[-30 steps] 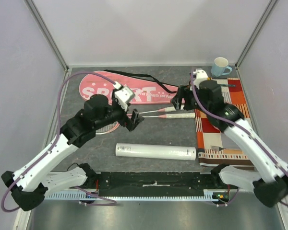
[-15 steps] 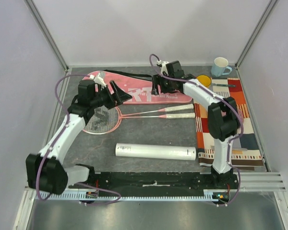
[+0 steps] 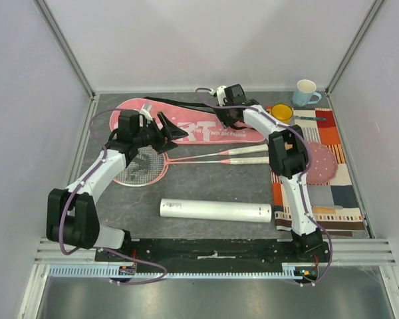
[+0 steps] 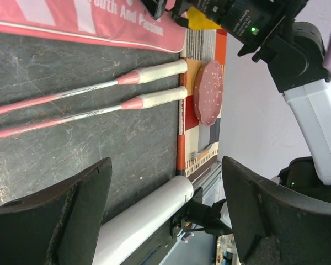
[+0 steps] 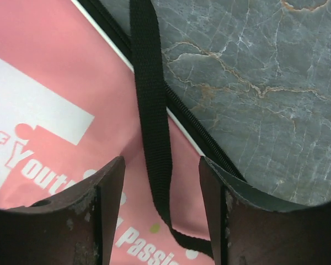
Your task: Pack up the badminton gear
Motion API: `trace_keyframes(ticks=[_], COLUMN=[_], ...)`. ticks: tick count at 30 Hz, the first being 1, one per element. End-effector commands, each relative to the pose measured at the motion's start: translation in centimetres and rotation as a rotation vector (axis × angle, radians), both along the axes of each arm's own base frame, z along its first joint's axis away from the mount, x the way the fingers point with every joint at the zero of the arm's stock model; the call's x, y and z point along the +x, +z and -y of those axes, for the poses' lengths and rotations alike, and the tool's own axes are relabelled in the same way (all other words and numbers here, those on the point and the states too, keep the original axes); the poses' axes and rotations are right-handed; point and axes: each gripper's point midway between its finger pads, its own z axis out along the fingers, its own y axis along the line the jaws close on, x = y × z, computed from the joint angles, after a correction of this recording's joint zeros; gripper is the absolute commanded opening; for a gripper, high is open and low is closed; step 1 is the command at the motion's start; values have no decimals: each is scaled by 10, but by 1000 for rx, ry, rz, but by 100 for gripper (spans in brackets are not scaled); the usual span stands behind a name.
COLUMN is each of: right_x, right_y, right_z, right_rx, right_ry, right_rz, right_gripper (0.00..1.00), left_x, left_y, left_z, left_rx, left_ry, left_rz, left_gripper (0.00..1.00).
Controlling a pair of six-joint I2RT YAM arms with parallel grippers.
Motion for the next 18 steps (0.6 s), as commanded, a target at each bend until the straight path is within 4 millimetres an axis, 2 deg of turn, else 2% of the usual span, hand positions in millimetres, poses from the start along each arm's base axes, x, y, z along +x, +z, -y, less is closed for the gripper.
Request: trace_keyframes(ticks=[1,2,3,5,6,8,9,10,11,12,14,15,16,18], right_x=[25,24,21,19,16,15,14,15,17,19,28,31,35,39], right_y=[13,8,1,-5,-9,-11,-12,-10,-7,-2,20,31,51,90], right_z=[9,10,3,5,-2,-5,-10,-13,-16,-19,-26,-30,-35,-40], right_rx=[-34,-27,10,33,74,103,121,130,141,157,191,222,255,324], right_ry=[39,42,77,83,127,162,186,202,218,229,229,212,215,173], right_rz=[70,56,32,11,-8,-18,-25,-19,-10,1,44,53,83,128], right_gripper=[61,59,52,46,41,33,23,18,3,0,0,0,0,0], left_x=[11,16,18,26,32,43,50,53,63,71,82,84,87,90], left_y=[3,-2,-2,-6,-10,-15,-30,-33,-23,-42,-37,-46,-47,-49], left_z=[7,6,7,7,9,9,10,14,21,26,37,41,43,48], left_rx=[-46,-36,-45,-47,-54,-82,-88,-106,-132,-127,-148,-147,-148,-163], left_ry=[37,62,75,106,127,189,206,198,187,176,144,142,156,188], left_rz=[-35,-49,-64,-90,-124,-194,-246,-274,-273,-320,-333,-357,-365,-385], left_gripper=[86,85,84,83,82,82,82,81,76,75,76,79,85,87])
